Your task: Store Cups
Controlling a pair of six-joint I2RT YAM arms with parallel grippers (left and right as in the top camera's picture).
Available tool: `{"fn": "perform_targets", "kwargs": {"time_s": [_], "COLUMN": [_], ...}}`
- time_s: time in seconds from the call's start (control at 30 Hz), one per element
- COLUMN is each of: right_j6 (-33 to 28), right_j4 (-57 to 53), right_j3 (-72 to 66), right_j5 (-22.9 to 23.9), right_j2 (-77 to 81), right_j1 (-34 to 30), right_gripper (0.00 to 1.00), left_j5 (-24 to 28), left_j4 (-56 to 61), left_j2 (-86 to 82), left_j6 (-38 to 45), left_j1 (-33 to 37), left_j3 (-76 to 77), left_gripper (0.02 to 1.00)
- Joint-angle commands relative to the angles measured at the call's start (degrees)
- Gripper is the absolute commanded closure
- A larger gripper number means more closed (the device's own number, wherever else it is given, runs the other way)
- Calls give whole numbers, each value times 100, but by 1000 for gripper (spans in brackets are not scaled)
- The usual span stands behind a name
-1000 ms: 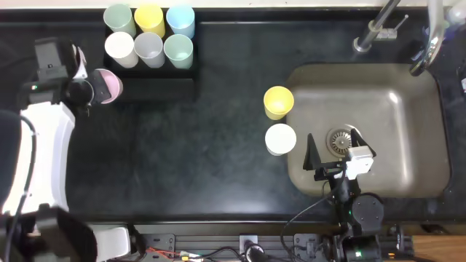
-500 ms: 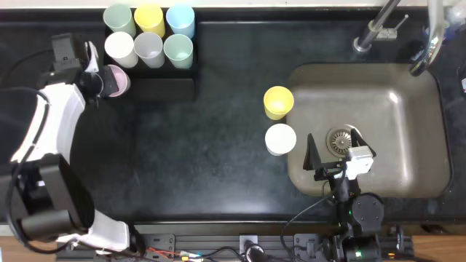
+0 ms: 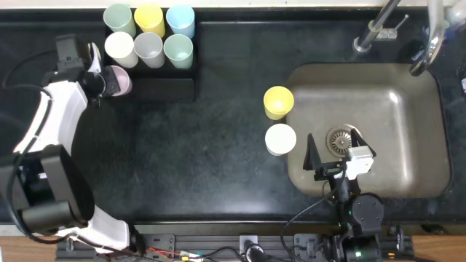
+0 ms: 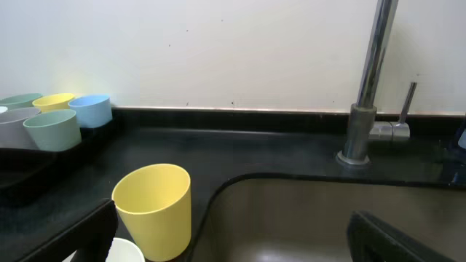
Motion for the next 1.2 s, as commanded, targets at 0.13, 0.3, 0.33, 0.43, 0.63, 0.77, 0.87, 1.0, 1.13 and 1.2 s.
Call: {"fn": "perform_targets", "kwargs": {"time_s": [0.13,0.3,0.33,0.43,0.63,0.77,0.87,1.0,1.13,1.2], "right_j6": [20,20,20,20,20,20,20,20,20,20], "right_j4": [31,31,31,31,31,31,31,31,31,31], "right_j3": [-76,-76,-76,-76,-76,-76,-76,-76,-76,-76], "right_j5": [22,22,22,22,22,24,22,24,22,22], "right_j2": [-59,-59,-59,-59,-59,-59,-59,-59,-59,-59], "right_j1": [11,11,11,11,11,11,11,11,11,11], "right_gripper": [3,5,3,5,3,5,3,3,3,3], "left_j5": [55,50,52,52,59,4,-35,-4,59,61], "left_j4": [-162,-177,-181,-212,-376,-55,293,208,-313,-603], "left_j2": [-669,-1462,-1633,-2094,-2594,-2450,-2105,-1329,-514,-168], "left_j6": [-293,-310,-315,-393,-905,-1104,-1388,-1871,-2280,-2549], "left_j1": [31,-15,-35,-146,-1119,-2350,-3178,-4041,-4784,-5025], "left_j3": [-2,2,4,4,229,492,702,1241,1851,2050], "left_gripper": [684,503,472,391,248,205,183,176,176,178]}}
